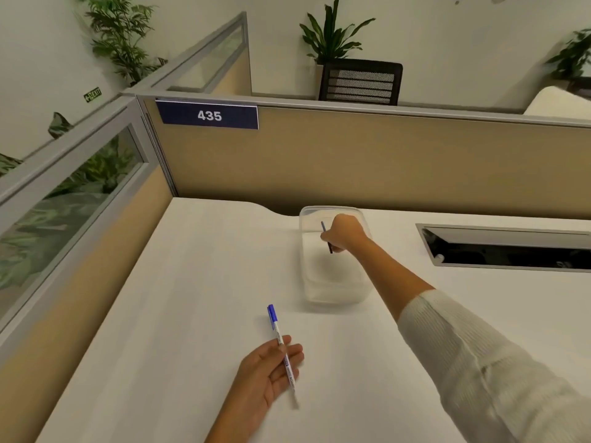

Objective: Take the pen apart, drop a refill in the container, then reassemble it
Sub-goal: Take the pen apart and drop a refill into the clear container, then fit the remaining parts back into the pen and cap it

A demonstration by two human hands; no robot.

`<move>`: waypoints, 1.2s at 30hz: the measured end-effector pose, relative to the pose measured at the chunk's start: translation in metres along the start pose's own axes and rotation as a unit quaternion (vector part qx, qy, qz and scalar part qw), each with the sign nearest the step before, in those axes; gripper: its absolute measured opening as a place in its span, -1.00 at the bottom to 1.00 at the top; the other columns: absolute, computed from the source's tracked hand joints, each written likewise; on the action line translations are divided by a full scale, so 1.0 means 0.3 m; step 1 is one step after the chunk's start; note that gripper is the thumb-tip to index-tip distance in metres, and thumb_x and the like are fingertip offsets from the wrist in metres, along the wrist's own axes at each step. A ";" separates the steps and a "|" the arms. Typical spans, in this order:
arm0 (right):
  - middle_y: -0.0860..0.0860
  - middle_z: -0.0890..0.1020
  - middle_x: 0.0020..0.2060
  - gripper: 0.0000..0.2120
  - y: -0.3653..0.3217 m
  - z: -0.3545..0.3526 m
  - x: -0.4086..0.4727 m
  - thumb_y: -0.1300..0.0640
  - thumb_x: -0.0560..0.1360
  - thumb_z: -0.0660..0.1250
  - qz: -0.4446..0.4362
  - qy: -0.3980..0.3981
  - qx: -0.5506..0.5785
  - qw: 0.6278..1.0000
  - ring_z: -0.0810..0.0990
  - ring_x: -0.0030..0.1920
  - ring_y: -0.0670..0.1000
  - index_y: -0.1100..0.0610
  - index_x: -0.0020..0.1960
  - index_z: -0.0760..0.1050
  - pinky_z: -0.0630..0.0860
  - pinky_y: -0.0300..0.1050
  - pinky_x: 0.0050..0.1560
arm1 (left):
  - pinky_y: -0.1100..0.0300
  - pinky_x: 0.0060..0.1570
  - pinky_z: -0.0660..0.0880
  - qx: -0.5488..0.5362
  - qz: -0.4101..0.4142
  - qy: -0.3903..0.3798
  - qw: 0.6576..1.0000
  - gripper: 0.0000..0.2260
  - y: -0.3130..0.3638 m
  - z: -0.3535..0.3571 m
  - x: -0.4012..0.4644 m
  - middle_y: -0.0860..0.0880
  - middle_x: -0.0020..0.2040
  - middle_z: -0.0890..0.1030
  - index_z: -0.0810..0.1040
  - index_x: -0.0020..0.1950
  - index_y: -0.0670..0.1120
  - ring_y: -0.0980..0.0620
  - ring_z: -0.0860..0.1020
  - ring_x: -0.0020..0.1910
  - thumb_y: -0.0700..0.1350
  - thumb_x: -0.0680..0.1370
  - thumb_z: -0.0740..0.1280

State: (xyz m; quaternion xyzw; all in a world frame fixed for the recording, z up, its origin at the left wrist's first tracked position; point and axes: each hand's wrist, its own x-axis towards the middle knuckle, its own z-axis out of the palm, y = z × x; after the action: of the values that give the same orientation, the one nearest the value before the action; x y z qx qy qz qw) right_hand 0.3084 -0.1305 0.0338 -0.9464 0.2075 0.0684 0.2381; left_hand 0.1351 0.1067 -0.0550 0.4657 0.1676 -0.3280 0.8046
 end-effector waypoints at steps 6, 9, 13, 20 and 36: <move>0.07 0.49 -0.38 -0.73 0.023 0.119 0.060 0.08 0.51 0.29 0.002 -0.015 -0.069 0.998 0.45 -0.42 0.01 0.19 -0.30 0.36 0.38 -0.17 -0.32 | 0.08 -0.23 0.63 0.004 -0.004 -0.026 1.000 -0.81 0.013 -0.015 0.020 -0.27 0.02 0.68 0.55 0.13 -0.27 -0.18 0.67 0.00 -0.25 0.56 0.26; 0.04 0.41 -0.44 -0.75 0.017 0.129 0.059 0.08 0.52 0.26 -0.005 -0.026 -0.098 0.995 0.45 -0.35 0.04 0.22 -0.24 0.37 0.37 -0.14 -0.26 | 0.10 -0.22 0.62 0.019 0.005 -0.024 1.000 -0.82 0.021 -0.022 0.022 -0.25 0.01 0.69 0.55 0.13 -0.25 -0.17 0.67 0.00 -0.24 0.56 0.26; 0.01 0.34 -0.48 -0.65 -0.023 0.055 0.016 0.21 0.49 0.28 -0.026 0.016 -0.075 0.997 0.42 -0.31 0.08 0.16 -0.42 0.26 0.33 -0.17 -0.34 | 0.10 -0.14 0.63 0.037 0.012 -0.014 0.999 -0.83 0.018 -0.010 0.020 -0.19 0.01 0.70 0.53 0.14 -0.22 -0.12 0.67 0.02 -0.23 0.58 0.24; 0.12 0.63 -0.45 -0.80 0.015 -0.035 -0.344 0.20 0.43 0.27 -0.107 0.205 0.273 0.934 0.61 -0.45 0.05 0.23 -0.34 0.54 0.55 -0.08 -0.36 | 0.17 -0.14 0.61 0.041 0.048 -0.003 0.998 -0.92 -0.014 0.038 -0.017 -0.17 0.05 0.69 0.46 0.06 -0.20 -0.06 0.66 0.04 -0.23 0.60 0.21; -0.06 0.68 -0.33 -0.85 0.512 0.036 -0.974 0.22 0.42 0.44 -0.045 0.070 0.434 0.897 0.62 -0.35 -0.07 -0.04 -0.15 0.65 0.57 -0.27 -0.25 | 0.11 -0.06 0.62 -0.030 0.103 -0.046 0.993 -0.86 -0.231 0.420 -0.221 -0.13 0.06 0.69 0.48 0.09 -0.17 -0.09 0.65 0.07 -0.19 0.54 0.27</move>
State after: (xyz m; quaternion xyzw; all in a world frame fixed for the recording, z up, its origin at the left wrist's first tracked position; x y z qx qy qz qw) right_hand -0.0215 -0.1432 0.0262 -0.7595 0.1896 -0.1059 0.6131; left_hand 0.0350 -0.0014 0.0032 0.4405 0.0916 -0.2591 0.8546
